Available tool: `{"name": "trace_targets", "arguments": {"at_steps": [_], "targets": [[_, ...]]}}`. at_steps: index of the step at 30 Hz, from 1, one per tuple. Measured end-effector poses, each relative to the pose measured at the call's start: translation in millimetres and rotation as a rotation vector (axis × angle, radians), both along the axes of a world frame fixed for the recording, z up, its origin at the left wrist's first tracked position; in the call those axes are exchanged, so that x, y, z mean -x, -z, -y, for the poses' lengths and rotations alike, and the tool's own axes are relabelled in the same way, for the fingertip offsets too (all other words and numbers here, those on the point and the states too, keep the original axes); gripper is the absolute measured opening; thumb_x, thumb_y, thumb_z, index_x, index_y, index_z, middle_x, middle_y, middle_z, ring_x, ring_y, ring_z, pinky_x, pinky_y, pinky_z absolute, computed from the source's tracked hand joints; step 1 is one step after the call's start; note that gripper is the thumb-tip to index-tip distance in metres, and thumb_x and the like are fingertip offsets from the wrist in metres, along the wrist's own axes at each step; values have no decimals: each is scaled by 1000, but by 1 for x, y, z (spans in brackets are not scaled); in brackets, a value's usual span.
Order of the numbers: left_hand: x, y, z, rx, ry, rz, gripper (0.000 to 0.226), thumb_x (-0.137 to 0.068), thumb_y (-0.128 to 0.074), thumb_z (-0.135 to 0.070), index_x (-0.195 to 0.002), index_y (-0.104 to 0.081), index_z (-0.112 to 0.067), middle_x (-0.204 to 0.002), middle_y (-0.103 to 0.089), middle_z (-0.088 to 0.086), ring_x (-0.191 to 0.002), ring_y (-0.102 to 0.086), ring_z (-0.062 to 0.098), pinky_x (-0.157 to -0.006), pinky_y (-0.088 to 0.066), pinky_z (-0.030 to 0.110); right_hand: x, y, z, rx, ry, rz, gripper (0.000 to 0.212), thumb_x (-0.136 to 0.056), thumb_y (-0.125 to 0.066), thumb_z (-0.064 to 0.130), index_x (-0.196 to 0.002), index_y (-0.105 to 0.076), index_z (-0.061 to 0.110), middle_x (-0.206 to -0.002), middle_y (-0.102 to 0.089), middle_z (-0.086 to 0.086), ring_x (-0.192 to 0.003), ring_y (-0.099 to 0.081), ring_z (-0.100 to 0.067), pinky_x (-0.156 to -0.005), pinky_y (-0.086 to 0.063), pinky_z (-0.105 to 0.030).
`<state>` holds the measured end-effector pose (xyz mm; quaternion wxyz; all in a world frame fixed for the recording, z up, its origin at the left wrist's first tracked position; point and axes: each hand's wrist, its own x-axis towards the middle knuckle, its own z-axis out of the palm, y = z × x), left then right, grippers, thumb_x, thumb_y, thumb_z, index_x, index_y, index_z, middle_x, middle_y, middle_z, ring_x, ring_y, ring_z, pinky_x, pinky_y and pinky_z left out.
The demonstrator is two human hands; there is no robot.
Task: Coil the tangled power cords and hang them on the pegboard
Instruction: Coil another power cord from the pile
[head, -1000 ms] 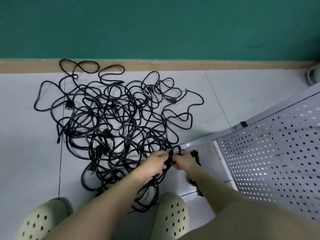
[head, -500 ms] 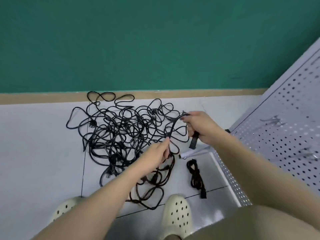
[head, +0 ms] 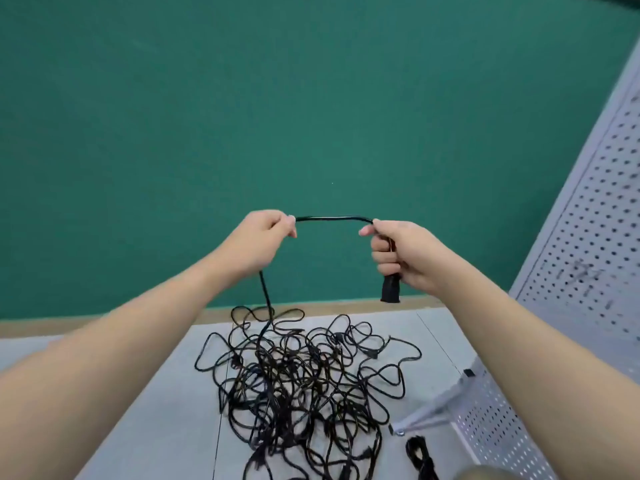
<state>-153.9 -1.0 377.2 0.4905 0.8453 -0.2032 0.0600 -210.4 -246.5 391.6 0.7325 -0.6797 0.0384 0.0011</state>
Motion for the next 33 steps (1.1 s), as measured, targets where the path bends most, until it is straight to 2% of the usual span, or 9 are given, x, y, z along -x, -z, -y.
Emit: {"name": "trace_targets", "arguments": {"at_steps": [5,8,11,15,19,23,27,30,33], "targets": [[30,-78,-34,80,79,127,31,-110,-46,-28,-90,-68,-22,-64,-29,3,-59,-26,20,-55,-26,33,5,-37,-34,53,66,228,19,-109,-46,22,-103,-59,10,-63,-40,1,-51,-38,-16,-52,-39,-29],[41,-75,-49,131,43,240,28,-108,-49,-31,-93,-71,-26,-64,-31,2,-59,-28,23,-57,-27,36,4,-30,-52,169,149,273,17,-107,-48,24,-101,-60,14,-62,-38,5,-49,-30,-13,-47,-35,-28],[43,-42,-55,292,4,197,26,-108,-52,-26,-95,-73,-19,-59,-33,-10,-51,-29,14,-52,-25,26,2,2,-62,439,177,305,17,-105,-51,25,-96,-64,19,-58,-42,6,-44,-32,-13,-46,-36,-27],[48,6,-52,331,-47,-9,25,-106,-56,-27,-91,-73,-15,-58,-35,-11,-52,-30,11,-49,-28,22,14,58,-69,804,-135,185,19,-105,-52,30,-98,-69,24,-65,-53,4,-45,-38,-13,-48,-37,-27],[56,19,-40,380,48,-168,26,-105,-58,-28,-87,-65,-11,-60,-31,-7,-54,-25,13,-49,-25,23,24,81,-84,927,-416,80,39,-104,-48,50,-94,-62,15,-69,-55,4,-54,-46,-15,-57,-41,-32],[52,18,-33,570,56,-263,24,-109,-50,-24,-92,-55,-8,-60,-25,-7,-53,-18,11,-46,-22,21,20,83,-105,781,-515,76,40,-105,-48,50,-80,-55,20,-70,-57,5,-59,-44,-14,-56,-39,-29],[35,22,-38,742,36,-338,24,-110,-46,-22,-101,-58,-4,-64,-29,-5,-56,-25,11,-46,-27,20,13,86,-112,615,-564,67,29,-108,-49,37,-101,-60,10,-78,-54,1,-57,-41,-11,-53,-37,-23],[23,28,-40,751,0,-334,25,-111,-45,-22,-105,-61,-3,-64,-35,-5,-57,-30,12,-49,-31,23,6,86,-111,622,-534,124,19,-107,-52,33,-109,-68,22,-74,-46,0,-64,-40,-20,-56,-36,-33],[12,31,-48,632,-85,-262,25,-110,-45,-24,-103,-65,-10,-63,-35,-6,-56,-28,13,-52,-29,27,2,79,-110,483,-513,180,24,-108,-53,31,-100,-72,18,-66,-39,3,-60,-33,-18,-53,-28,-32]]}}
